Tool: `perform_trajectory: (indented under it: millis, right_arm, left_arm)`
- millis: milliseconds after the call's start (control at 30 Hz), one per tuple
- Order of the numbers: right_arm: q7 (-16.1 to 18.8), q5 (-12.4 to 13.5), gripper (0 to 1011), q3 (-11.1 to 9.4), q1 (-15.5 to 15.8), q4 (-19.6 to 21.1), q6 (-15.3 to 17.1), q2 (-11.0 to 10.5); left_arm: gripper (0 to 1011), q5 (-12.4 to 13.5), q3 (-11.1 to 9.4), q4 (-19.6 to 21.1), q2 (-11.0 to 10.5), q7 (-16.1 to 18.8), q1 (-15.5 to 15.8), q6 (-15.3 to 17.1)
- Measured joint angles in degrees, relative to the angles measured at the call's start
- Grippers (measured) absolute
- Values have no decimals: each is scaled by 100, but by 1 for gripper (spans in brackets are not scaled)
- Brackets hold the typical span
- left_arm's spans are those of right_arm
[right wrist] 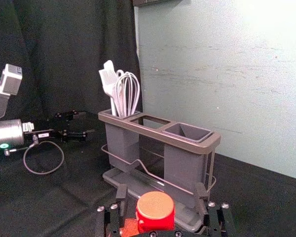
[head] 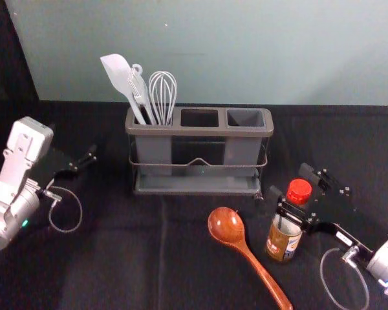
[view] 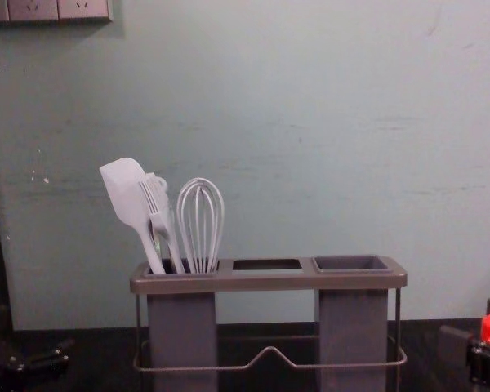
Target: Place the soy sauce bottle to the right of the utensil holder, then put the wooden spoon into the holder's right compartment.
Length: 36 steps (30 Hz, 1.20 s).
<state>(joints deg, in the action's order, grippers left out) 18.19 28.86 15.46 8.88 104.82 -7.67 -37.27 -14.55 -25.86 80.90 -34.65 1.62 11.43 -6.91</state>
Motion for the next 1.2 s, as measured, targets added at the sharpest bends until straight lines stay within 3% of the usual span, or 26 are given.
perform_trajectory:
  millis: [167, 267, 367, 500, 700, 1200]
  right_arm:
    - [44, -11, 748, -64, 42, 35, 25, 47]
    - [86, -17, 609, -115, 76, 51, 51, 84]
    - [122, -28, 551, -132, 88, 52, 64, 110]
    - [169, -49, 400, -159, 109, 48, 94, 154]
    - [205, -98, 390, -241, 151, 94, 121, 212]
    - [182, -238, 390, -687, 206, 163, 96, 288]
  left_arm:
    - [1005, 0, 0, 0, 0, 0, 0, 0]
    - [1005, 0, 0, 0, 0, 0, 0, 0]
    - [1005, 0, 0, 0, 0, 0, 0, 0]
    - [1005, 0, 0, 0, 0, 0, 0, 0]
    - [1005, 0, 0, 0, 0, 0, 0, 0]
    - [1005, 0, 0, 0, 0, 0, 0, 0]
